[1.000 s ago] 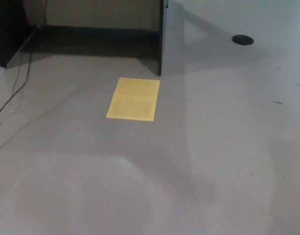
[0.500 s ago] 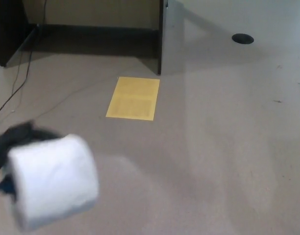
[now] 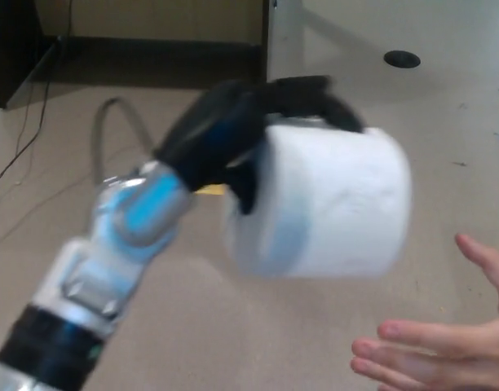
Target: A person is holding a toilet paper roll and the robot extends its left hand to grab the roll by inserting its thumb into the gap in the middle and brings its hand down by its side. Then it extends its arm again to hand the toilet paper roll back to the person.
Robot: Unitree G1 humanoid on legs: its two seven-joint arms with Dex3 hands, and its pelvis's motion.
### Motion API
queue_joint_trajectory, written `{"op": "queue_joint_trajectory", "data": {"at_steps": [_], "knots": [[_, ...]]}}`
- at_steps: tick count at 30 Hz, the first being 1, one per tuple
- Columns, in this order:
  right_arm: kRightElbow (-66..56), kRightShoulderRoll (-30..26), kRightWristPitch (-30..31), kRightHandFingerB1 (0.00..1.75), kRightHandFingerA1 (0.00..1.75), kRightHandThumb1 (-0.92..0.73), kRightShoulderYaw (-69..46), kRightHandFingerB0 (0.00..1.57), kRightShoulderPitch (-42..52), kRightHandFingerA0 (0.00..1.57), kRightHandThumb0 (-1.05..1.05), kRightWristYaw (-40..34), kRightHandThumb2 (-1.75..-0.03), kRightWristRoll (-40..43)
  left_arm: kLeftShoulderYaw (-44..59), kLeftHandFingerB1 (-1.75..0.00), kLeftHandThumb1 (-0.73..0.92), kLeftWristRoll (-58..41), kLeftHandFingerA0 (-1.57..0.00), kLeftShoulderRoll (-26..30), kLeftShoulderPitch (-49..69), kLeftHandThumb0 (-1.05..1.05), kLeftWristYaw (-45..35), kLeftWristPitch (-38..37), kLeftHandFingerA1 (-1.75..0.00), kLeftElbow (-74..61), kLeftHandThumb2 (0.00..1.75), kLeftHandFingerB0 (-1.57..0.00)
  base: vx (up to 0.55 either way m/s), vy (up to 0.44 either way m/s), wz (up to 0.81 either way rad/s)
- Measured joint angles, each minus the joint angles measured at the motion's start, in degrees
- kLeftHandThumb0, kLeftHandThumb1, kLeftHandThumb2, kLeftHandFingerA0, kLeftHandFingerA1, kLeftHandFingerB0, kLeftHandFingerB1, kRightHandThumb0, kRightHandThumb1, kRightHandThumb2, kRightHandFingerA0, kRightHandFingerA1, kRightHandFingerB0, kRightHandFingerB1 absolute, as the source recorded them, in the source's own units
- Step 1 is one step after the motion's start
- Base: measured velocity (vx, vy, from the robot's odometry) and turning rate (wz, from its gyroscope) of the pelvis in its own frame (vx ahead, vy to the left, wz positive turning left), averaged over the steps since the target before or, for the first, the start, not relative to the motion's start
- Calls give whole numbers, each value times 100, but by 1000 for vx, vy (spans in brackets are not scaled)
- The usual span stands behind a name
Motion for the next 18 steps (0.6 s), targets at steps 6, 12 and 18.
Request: {"op": "queue_joint_trajectory", "data": {"at_steps": [6,12,18], "knots": [[-1,-2,0,45,56,-73,-12,54,0,69,-44,36,-62,5,-298,-125,79,301,-80,-519,-308,-15,-1,348,-153,35,68,-73,0,0,0],[-10,-2,1,44,55,-73,-4,54,1,68,-43,52,-62,0,-573,-126,75,452,-77,-872,-306,-15,-14,476,-157,-23,65,-74,0,0,0],[-10,-2,1,45,54,-73,-3,56,1,68,-42,60,-62,-2,-801,-99,70,585,-74,-980,-117,-17,-30,495,-149,-316,62,-82,0,0,0]]}}
